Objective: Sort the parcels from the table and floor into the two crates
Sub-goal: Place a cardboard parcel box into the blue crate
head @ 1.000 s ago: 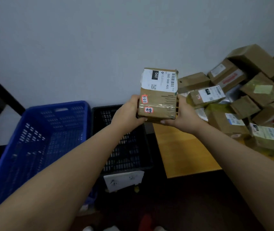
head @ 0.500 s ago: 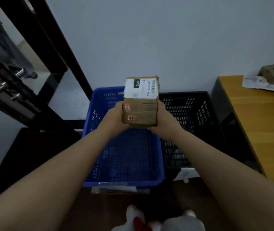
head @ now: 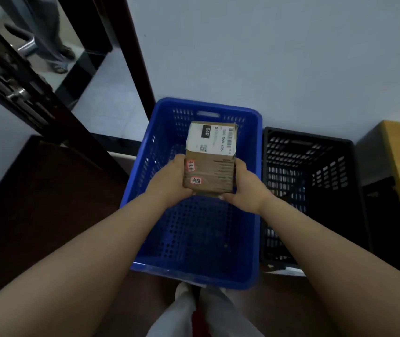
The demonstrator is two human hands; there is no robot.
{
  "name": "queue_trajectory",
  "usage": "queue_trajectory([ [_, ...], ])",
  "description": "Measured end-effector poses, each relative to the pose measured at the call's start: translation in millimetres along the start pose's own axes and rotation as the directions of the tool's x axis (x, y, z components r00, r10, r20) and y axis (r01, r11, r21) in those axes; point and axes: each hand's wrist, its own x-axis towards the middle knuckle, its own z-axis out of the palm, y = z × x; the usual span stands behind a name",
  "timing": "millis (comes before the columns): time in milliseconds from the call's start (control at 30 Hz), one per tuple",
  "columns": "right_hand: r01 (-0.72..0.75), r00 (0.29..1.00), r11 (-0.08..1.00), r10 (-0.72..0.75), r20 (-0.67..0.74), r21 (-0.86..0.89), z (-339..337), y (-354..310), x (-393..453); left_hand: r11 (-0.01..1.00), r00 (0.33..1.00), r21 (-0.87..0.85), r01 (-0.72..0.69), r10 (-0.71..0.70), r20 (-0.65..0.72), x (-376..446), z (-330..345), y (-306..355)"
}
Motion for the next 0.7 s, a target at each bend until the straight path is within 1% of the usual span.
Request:
queue_trajectory([
  [133,-0.001,0.998,0.999,0.003,0.058,-0.038,6.3,9.0,36.3,0.998,0.995,-0.01,0.06,-0.059,0.08,17.7,5.3,-22.3],
  [267,-0.004,0.999,0.999,0.006,0.052,-0.033,25.6,12.1,72.2,0.994,0.993,-0.02,0.108,-0.107,0.049,34.8,8.3,-48.5],
  [467,-0.104,0.989,0.994,0.105,0.107,-0.01,84.3,47.4,116.9,0.98,0.976,0.05,0.194,-0.198,0.093,72.5,38.7,-101.0],
  [700,-0.19,0.975,0.981,0.185,0.122,0.03,143.9,89.3,195.6,0.972,0.966,0.016,0.235,-0.236,0.109,133.0,82.2,-171.6],
])
